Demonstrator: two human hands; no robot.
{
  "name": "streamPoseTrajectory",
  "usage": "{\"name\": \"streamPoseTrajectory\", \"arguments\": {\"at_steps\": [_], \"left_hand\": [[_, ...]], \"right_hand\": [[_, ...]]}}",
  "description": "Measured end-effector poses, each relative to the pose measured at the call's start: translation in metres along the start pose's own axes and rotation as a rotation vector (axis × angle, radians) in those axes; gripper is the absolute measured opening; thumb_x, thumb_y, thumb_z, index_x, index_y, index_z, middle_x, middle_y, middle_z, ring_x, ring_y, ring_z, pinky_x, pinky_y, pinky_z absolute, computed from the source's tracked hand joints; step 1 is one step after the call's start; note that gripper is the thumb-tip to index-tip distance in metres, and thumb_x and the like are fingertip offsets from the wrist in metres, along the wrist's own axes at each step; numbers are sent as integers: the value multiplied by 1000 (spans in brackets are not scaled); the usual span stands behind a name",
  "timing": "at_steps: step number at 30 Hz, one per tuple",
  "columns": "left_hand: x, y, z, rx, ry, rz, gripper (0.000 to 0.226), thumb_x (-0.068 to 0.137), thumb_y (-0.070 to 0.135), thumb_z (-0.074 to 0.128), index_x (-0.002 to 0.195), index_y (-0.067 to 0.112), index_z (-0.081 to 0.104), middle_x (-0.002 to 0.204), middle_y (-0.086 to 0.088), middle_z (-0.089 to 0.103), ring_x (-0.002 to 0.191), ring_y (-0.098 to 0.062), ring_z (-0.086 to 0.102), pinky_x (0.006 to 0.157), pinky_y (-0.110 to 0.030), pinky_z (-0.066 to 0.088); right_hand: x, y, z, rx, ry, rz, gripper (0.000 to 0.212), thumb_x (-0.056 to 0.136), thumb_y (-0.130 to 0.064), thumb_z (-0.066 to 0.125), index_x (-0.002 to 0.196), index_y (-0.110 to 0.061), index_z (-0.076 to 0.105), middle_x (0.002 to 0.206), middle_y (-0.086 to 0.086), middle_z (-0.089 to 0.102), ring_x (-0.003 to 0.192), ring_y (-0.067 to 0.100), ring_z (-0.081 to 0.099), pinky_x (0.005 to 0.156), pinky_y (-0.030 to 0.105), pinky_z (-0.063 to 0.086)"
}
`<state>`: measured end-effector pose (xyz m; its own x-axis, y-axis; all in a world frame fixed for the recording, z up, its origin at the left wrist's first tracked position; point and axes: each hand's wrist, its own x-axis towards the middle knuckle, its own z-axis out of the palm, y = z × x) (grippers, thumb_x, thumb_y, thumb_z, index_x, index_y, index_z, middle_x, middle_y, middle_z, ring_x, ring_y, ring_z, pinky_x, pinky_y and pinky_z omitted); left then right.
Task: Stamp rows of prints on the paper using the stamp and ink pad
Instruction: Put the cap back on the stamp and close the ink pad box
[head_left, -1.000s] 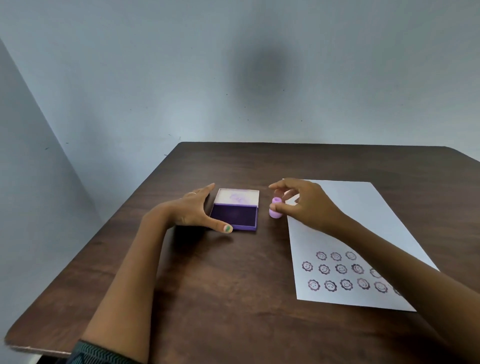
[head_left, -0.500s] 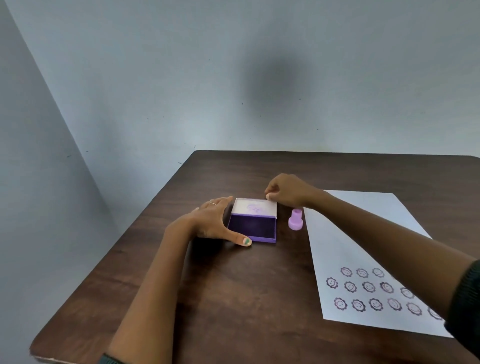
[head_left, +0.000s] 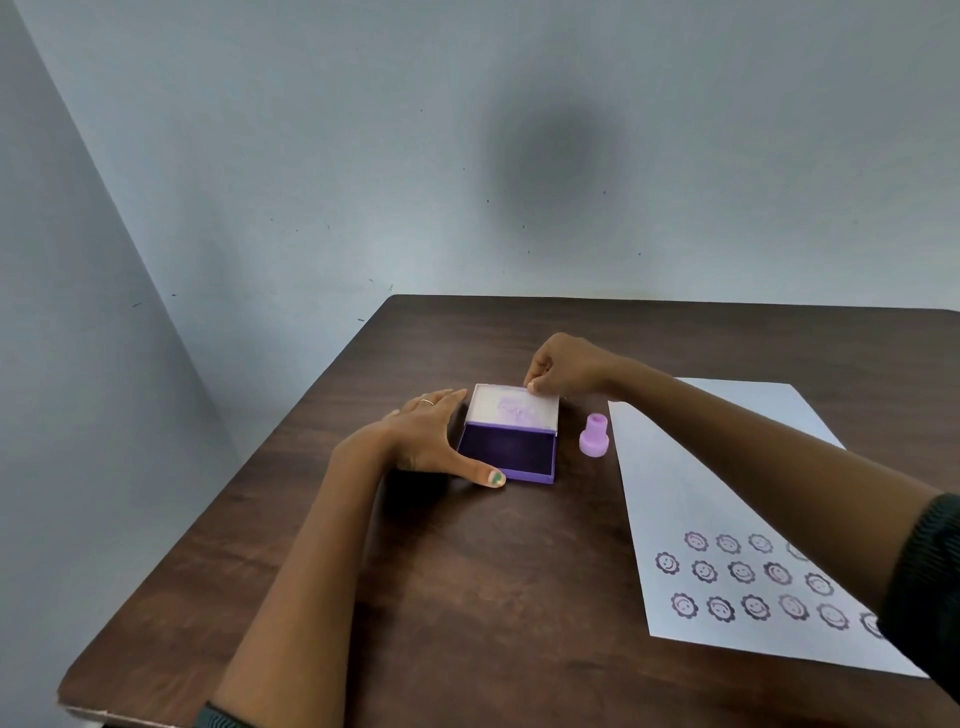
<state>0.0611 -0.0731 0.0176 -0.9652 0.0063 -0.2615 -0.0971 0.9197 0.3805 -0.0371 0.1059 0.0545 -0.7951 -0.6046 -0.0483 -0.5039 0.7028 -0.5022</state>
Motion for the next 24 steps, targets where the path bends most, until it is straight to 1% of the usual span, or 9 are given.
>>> {"name": "streamPoseTrajectory", "arguments": {"at_steps": [2, 3, 6, 8, 10, 11, 18, 24], "left_hand": [[0, 1, 0, -3, -2, -1, 122, 59, 67, 72, 150, 28, 1, 160, 3, 5, 146, -25, 4, 117, -52, 15], [1, 1, 0, -3, -3, -4, 122, 59, 67, 72, 150, 29, 0, 160, 2, 5, 146, -25, 4, 117, -52, 15], [2, 0, 1, -8, -5, -13, 124, 57, 69, 72, 149, 30, -1, 160, 2, 5, 146, -25, 4, 117, -52, 15], [2, -2, 1, -20, -2, -12, 125, 55, 70, 73, 149, 31, 0, 160, 3, 6, 146, -25, 5, 117, -52, 15], [3, -3, 1, -19, 2, -4, 125, 54, 71, 72, 149, 32, 0, 160, 3, 6, 146, -24, 5, 117, -52, 15], [3, -3, 1, -14, 1, -1, 125, 54, 71, 72, 149, 32, 1, 160, 3, 6, 146, -24, 5, 117, -52, 15], [2, 1, -2, 9, -31, -2, 114, 61, 67, 71, 149, 32, 8, 161, 2, 3, 146, -26, 1, 117, -55, 12], [1, 1, -2, -3, -36, 9, 114, 62, 65, 72, 149, 32, 7, 160, 2, 5, 146, -27, 3, 116, -56, 15]], "right_hand": [[-2, -2, -3, 30, 7, -10, 18, 87, -3, 56, 98, 5, 68, 110, 17, 68, 92, 21, 60, 76, 31, 51], [-3, -3, -5, 42, 10, -17, 18, 87, -3, 56, 98, 5, 67, 110, 18, 68, 91, 21, 60, 71, 29, 51], [-7, -6, -10, 56, 32, -51, 16, 88, -5, 57, 97, 4, 67, 108, 18, 68, 86, 18, 59, 57, 17, 45], [-9, -7, -12, 53, 54, -73, 15, 87, -5, 58, 96, 3, 67, 105, 16, 69, 78, 12, 59, 54, 14, 41], [-11, -7, -14, 46, 83, -89, 14, 86, -5, 59, 94, 2, 68, 101, 14, 70, 68, 7, 56, 53, 13, 39], [-13, -6, -14, 46, 98, -94, 13, 86, -5, 60, 93, 1, 69, 99, 13, 71, 66, 6, 55, 53, 13, 39], [-21, -7, -16, 35, 169, -155, 11, 85, -6, 62, 90, -2, 70, 94, 11, 71, 65, 5, 56, 54, 12, 42], [-22, -10, -14, 13, 232, -202, 11, 84, -8, 63, 90, -3, 71, 89, 7, 71, 63, 2, 55, 54, 9, 39]]}}
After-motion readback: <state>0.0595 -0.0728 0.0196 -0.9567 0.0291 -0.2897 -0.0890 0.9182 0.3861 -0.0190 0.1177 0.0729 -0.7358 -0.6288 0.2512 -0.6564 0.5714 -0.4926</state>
